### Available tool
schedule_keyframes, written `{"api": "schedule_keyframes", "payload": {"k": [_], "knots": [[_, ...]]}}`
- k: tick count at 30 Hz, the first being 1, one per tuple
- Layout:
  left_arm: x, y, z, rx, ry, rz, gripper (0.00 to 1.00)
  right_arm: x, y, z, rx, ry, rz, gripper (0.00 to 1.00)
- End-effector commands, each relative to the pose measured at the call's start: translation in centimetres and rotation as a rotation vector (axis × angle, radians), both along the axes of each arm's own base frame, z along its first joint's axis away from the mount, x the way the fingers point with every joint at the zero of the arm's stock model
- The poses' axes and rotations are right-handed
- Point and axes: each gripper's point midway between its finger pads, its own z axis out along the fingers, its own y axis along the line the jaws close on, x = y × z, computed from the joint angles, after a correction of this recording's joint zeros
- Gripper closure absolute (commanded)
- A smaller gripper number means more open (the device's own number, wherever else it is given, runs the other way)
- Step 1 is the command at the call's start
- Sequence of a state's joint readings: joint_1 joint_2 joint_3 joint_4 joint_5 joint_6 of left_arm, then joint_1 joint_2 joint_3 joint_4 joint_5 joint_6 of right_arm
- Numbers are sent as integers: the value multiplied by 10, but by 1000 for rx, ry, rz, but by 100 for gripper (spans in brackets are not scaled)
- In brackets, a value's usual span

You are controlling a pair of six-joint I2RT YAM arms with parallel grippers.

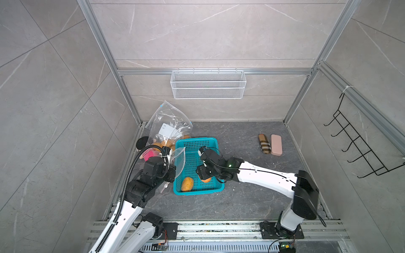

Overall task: Put the potatoes into a zipper bag and zip it
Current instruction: Pick up the potato from the basket.

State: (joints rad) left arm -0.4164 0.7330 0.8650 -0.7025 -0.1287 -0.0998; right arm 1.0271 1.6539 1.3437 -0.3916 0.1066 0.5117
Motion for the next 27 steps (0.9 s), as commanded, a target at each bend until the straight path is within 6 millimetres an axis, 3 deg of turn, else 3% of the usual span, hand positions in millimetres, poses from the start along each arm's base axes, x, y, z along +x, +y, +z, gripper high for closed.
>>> {"api": "schedule_keyframes", "payload": {"k": [1, 4, 8, 24, 27], "knots": [[3, 0, 4, 9, -23, -9, 100, 2, 11, 48, 234, -79, -10, 43], [3, 0, 3, 10, -21, -9, 100, -5, 18, 91, 462, -138, 23, 43], [3, -1, 3, 10, -18, -10, 100, -7, 26, 117, 589, -150, 36, 43], [0, -5, 9, -26, -29, -28, 100, 5, 77, 118, 813, 29, 11, 45], [0, 2, 13, -9, -45, 5, 100, 6, 80, 120, 827, 35, 12, 45]]}}
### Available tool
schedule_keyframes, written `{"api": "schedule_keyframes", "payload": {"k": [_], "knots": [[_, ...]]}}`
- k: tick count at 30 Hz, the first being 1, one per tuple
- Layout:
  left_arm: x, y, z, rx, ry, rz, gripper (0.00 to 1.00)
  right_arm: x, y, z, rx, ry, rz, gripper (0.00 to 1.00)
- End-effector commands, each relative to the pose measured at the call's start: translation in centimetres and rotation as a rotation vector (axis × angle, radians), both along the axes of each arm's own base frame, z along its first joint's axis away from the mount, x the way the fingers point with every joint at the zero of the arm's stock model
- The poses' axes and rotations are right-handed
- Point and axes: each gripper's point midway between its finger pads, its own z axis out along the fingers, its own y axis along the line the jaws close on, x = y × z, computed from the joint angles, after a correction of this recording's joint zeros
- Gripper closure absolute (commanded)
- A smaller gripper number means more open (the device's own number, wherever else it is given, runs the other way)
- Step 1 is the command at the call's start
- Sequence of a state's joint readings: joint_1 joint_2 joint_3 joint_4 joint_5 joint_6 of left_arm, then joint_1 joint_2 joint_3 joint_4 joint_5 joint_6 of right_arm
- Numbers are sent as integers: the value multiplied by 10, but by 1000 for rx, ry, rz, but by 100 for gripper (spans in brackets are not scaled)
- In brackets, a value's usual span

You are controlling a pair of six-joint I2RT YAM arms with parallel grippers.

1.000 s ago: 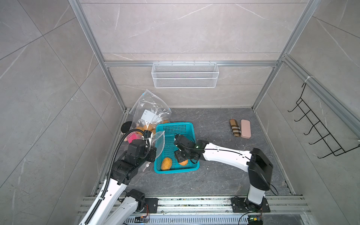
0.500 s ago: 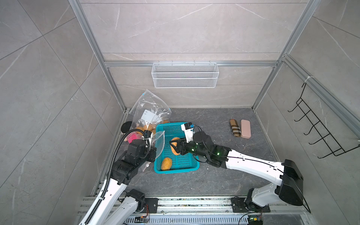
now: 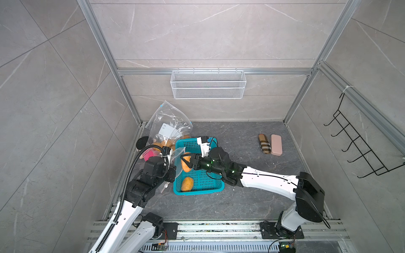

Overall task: Put the potatoes into a zipper bag and zip it
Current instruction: Pick up the potato from the basket, then place the potato into the zipper food storage bag.

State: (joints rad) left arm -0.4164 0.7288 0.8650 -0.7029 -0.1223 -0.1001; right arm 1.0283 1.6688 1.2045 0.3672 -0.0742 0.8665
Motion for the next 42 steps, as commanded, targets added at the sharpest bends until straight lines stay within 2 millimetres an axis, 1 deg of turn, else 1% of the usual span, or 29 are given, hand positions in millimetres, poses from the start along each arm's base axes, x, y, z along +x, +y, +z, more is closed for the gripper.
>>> {"api": "schedule_keyframes", "payload": {"k": [1, 5, 7, 9, 13, 15, 18, 19, 23, 25, 27, 28, 29, 30, 31, 33, 34, 35, 36, 38, 40, 42], "knots": [[1, 9, 15, 17, -36, 41, 100, 0, 7, 30, 106, -3, 6, 45], [-7, 37, 28, 73, -37, 167, 100, -1, 7, 39, 130, 14, 6, 45], [-15, 45, 37, 72, -45, 198, 100, -5, 11, 49, 168, 25, 36, 45], [-29, 52, 49, 52, -49, 214, 100, -11, 16, 59, 187, 39, 80, 45], [-55, 63, 81, 33, -55, 224, 100, -20, 23, 75, 225, 46, 122, 45], [-68, 76, 95, 68, -33, 259, 100, -25, 25, 81, 234, 41, 139, 45], [-85, 101, 105, 162, -9, 331, 100, -27, 25, 82, 235, 41, 142, 45], [-89, 112, 108, 206, -11, 369, 100, -27, 24, 81, 235, 42, 141, 45], [-99, 147, 119, 352, -27, 510, 100, -28, 19, 78, 224, 44, 128, 45], [-105, 163, 132, 403, -60, 586, 100, -27, 15, 74, 205, 40, 116, 45], [-111, 170, 145, 391, -109, 622, 100, -28, 12, 74, 188, 34, 106, 45], [-110, 167, 151, 360, -136, 608, 100, -28, 9, 73, 177, 28, 101, 45], [-105, 157, 154, 301, -161, 560, 100, -28, 8, 72, 170, 24, 98, 45], [-96, 134, 151, 217, -167, 457, 100, -28, 6, 71, 160, 20, 92, 45], [-86, 106, 145, 131, -147, 341, 100, -28, 5, 70, 155, 17, 88, 45], [-66, 27, 118, -68, 1, 37, 100, -27, 2, 71, 150, 7, 79, 45], [-60, 2, 104, -116, 79, -61, 100, -27, 2, 69, 145, 6, 76, 45], [-52, -12, 88, -123, 143, -100, 100, -27, 1, 69, 140, 3, 72, 45], [-40, -9, 71, -89, 173, -59, 100, -27, -1, 69, 136, -1, 70, 45], [-24, -1, 49, -39, 183, 11, 100, -28, -5, 69, 122, -12, 65, 45], [-20, -6, 35, -53, 204, 0, 100, -27, -12, 68, 102, -25, 45, 45], [-19, -11, 30, -80, 219, -13, 100, -27, -18, 68, 74, -48, 26, 45]]}}
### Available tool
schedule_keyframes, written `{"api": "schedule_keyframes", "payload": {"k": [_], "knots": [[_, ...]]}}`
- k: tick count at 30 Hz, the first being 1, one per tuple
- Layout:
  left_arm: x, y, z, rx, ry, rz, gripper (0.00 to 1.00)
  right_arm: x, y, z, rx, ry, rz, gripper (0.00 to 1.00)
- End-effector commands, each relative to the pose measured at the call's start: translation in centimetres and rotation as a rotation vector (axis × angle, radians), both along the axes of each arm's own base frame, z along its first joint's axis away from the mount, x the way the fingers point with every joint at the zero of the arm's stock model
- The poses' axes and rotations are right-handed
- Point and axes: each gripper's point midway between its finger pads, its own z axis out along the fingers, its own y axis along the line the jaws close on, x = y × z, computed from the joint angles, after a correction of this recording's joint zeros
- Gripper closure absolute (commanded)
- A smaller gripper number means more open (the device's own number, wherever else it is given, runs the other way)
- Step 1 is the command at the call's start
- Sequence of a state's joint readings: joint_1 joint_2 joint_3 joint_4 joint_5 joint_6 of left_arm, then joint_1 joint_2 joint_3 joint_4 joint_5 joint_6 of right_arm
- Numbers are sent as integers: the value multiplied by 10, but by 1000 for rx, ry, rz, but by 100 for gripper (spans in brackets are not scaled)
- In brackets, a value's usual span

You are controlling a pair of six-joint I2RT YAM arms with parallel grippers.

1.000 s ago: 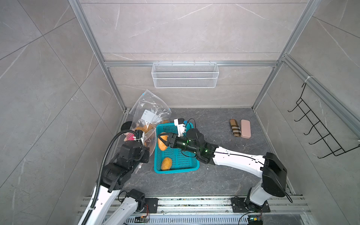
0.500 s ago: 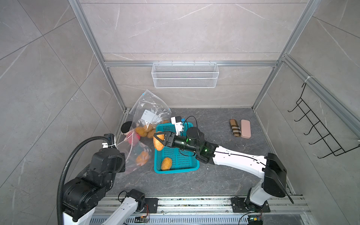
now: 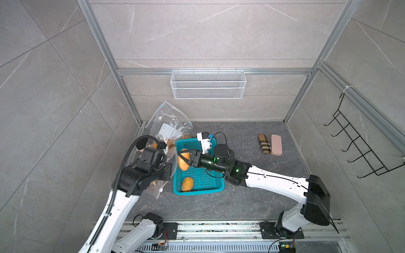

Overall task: Put the potatoes into a zipper bag and zip it
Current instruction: Place the potato into the zipper food storage bag.

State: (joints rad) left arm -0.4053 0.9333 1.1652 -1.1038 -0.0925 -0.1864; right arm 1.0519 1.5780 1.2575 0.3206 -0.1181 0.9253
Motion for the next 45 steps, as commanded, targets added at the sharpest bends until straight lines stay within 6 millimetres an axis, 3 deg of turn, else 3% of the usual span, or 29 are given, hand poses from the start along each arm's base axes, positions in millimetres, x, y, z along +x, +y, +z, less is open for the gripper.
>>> {"api": "schedule_keyframes", "payload": {"k": [1, 7, 14, 27, 45], "knots": [[6, -20, 22, -138, -90, -49, 100, 0, -16, 6, -45, -62, -46, 45], [11, -28, 28, -186, -114, -52, 100, 4, -15, 6, -73, -90, -58, 45], [10, -32, 35, -228, -108, -48, 100, 13, 1, 1, -59, -80, -63, 45], [11, -30, 44, -251, -121, -10, 100, 38, 14, -28, -9, 9, -200, 42], [11, -30, 53, -264, -141, -12, 100, 48, 26, -57, -46, 3, -254, 40]]}}
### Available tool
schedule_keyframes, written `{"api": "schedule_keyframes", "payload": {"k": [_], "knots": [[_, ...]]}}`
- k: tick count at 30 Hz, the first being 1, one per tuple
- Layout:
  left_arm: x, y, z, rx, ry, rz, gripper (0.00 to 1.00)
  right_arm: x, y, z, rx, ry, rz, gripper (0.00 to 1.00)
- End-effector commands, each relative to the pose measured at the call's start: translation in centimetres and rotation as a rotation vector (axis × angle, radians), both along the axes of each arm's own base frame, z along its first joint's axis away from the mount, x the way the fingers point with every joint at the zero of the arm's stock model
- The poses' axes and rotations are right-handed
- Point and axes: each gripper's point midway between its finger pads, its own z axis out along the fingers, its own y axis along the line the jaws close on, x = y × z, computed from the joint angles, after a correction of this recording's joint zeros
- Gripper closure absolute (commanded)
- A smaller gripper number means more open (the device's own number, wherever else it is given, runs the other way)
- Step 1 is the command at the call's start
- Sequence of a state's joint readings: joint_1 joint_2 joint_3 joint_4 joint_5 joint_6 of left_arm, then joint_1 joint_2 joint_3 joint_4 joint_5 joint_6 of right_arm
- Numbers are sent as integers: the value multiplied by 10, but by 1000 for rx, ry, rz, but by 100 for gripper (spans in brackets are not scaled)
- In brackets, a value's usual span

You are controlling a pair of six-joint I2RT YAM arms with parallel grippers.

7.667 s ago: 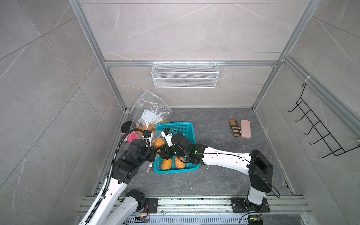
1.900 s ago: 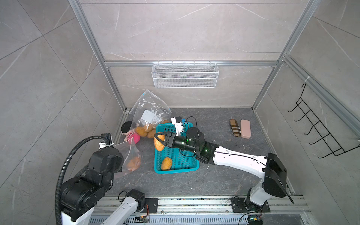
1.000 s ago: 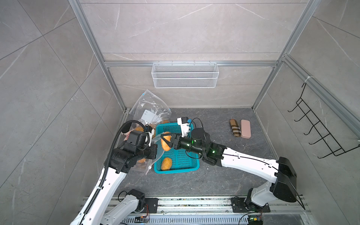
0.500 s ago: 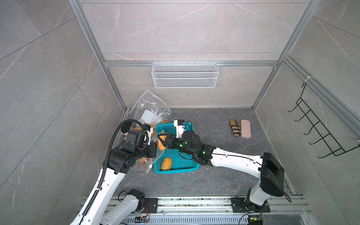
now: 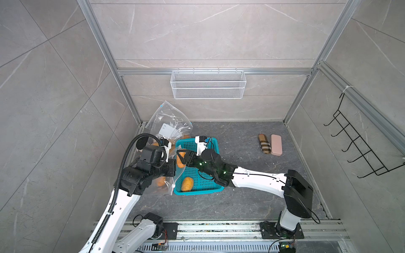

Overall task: Put the potatoes into a zipper bag and zip it
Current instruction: Place the potato into the zipper food storage bag.

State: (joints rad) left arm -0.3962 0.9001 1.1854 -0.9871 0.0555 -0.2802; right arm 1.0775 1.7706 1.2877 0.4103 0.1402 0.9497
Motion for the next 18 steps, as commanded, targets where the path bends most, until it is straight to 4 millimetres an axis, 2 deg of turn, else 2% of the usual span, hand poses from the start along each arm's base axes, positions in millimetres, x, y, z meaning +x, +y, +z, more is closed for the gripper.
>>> {"api": "schedule_keyframes", "payload": {"k": [1, 7, 18], "knots": [[3, -1, 20, -37, -53, 7, 100, 2, 4, 5, 10, -29, -23, 40], [3, -1, 17, -35, -48, 11, 100, 0, 4, -4, -15, -15, -28, 33], [5, -1, 18, -23, -51, 6, 100, -3, -5, -1, -49, -35, -34, 28]]}}
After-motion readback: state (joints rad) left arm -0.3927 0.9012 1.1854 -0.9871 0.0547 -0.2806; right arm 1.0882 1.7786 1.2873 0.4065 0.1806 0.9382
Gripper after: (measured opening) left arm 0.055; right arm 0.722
